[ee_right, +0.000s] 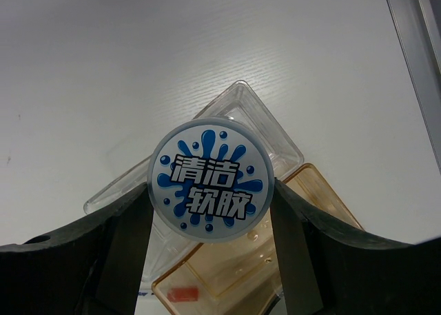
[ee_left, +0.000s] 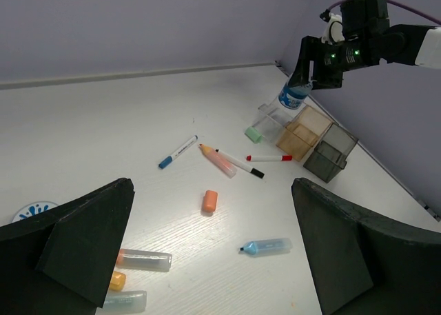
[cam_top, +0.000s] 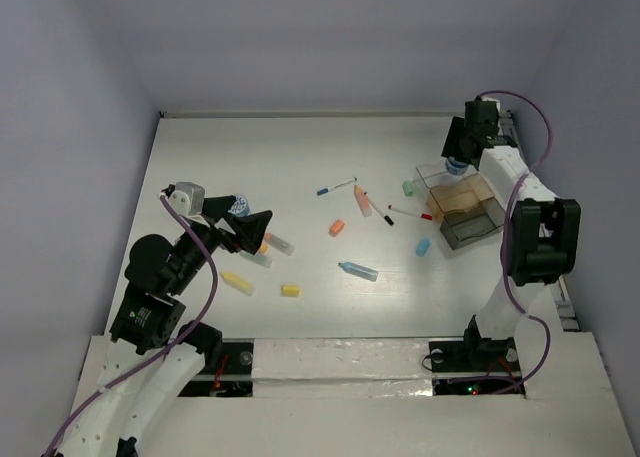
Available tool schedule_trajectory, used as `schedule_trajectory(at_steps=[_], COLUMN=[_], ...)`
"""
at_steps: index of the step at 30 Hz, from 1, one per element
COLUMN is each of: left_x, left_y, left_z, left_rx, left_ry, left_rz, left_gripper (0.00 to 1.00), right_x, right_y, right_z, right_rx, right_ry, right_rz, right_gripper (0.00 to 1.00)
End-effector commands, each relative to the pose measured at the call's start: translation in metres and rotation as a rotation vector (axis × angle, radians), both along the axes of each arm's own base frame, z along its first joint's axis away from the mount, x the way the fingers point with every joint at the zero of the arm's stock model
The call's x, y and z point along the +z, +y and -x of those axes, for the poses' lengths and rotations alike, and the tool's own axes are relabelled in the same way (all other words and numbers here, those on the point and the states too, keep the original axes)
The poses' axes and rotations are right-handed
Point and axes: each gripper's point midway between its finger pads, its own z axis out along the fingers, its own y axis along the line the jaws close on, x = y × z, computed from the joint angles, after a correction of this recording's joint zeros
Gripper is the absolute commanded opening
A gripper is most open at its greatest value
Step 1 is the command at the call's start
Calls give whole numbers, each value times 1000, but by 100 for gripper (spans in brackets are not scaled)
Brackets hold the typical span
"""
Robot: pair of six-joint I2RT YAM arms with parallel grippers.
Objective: Sort the stationery into containers
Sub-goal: Place the stationery in the storage box.
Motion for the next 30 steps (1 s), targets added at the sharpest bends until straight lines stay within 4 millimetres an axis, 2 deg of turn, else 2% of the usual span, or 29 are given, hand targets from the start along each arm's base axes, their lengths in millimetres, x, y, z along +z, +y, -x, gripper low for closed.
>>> schedule_trajectory(at_steps=[1,8,13,14,16,17,18,19,21,26,28,30], left_x=[7,8,8,7,8,8,7,7,7,7,8,8], left_y=[-2,-2,-1,-1,-1,-1,-1,-2,-2,-1,0,1], left_z=[-1,-1,-2,-2,-2,-2,-2,-2,-1,-1,-2,-3], left_rx=[-6,-4,-3,-1,-1,-3,-3,-6,-7,-1,3,11], left_ry=[-33,-34,-34,-32,-34,-35,-33,-34,-34,-33,-34,-33], left_rz=[8,9,9,10,9,8,7,7,5,7,11,11], left_gripper=[99,99,99,99,99,99,99,99,99,99,99,99], right_x=[26,12,9,8,7,9,9,8,18,46,64,75], right_y=[-5,-7,-9,-10,-11,-11,-11,-10,-8,1,15,54], right_z=[-25,-25,-25,-25,-26,-27,-28,-28,-33,-37,-35,-31], right_rx=[-15,-24,-40,-43,-48,-51,-48,-46,-33,9,69,196], right_ry=[-109,-83,-78,-77,-71,-75,-72,-64,-85,-147,-192,-233], right_rz=[1,7,14,17,21,20,17,16,10,-27,-78,-137], right_gripper=[31,32,40,43,55,63,76,82,90,93,96,100])
